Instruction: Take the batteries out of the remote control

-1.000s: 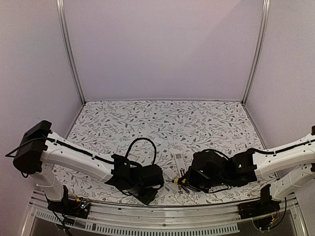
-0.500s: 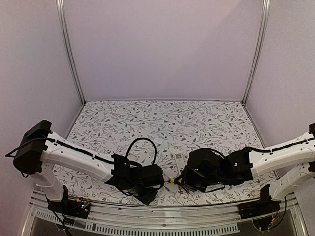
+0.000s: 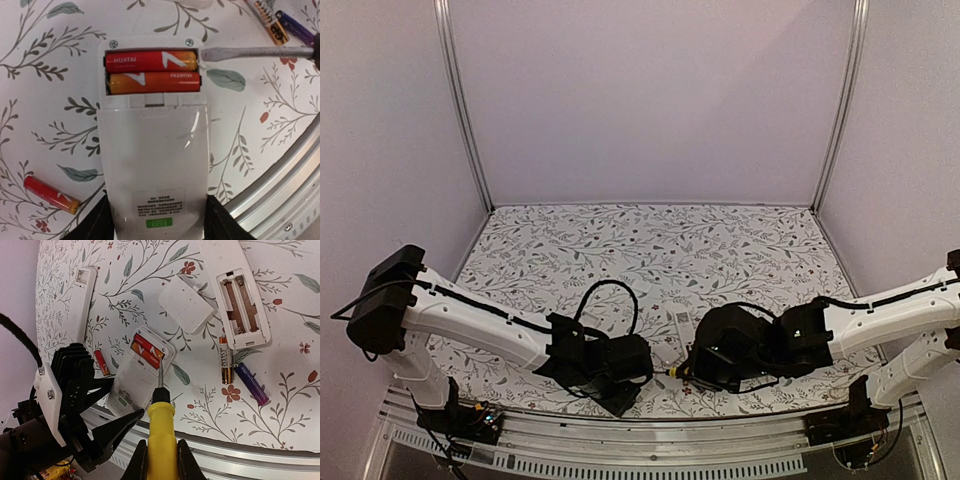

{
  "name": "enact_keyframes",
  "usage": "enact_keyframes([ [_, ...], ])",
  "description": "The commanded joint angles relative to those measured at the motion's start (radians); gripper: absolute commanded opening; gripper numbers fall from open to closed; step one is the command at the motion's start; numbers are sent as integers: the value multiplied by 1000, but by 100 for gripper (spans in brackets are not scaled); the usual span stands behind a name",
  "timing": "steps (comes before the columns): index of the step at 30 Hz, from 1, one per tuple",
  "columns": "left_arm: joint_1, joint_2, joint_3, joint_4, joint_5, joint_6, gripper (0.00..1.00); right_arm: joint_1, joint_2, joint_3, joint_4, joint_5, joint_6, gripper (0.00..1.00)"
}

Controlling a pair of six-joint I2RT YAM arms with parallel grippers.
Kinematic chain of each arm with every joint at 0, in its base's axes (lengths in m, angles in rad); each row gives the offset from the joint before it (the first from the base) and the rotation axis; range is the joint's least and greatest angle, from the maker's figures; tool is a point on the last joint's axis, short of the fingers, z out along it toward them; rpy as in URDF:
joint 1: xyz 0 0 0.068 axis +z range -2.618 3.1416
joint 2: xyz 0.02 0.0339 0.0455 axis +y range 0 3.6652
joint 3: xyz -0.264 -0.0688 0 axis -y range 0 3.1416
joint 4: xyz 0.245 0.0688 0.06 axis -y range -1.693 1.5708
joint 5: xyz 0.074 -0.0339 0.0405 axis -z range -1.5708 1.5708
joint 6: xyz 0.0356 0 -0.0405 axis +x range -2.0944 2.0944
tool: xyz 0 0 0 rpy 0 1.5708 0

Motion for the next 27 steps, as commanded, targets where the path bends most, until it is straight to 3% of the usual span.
enact_keyframes([
  [1, -13, 13, 21, -26, -18, 2, 24, 9, 13, 25, -45, 28, 19, 0],
  [27, -14, 16, 28, -27, -16, 6, 23, 20, 6, 21, 0, 49, -12, 0],
])
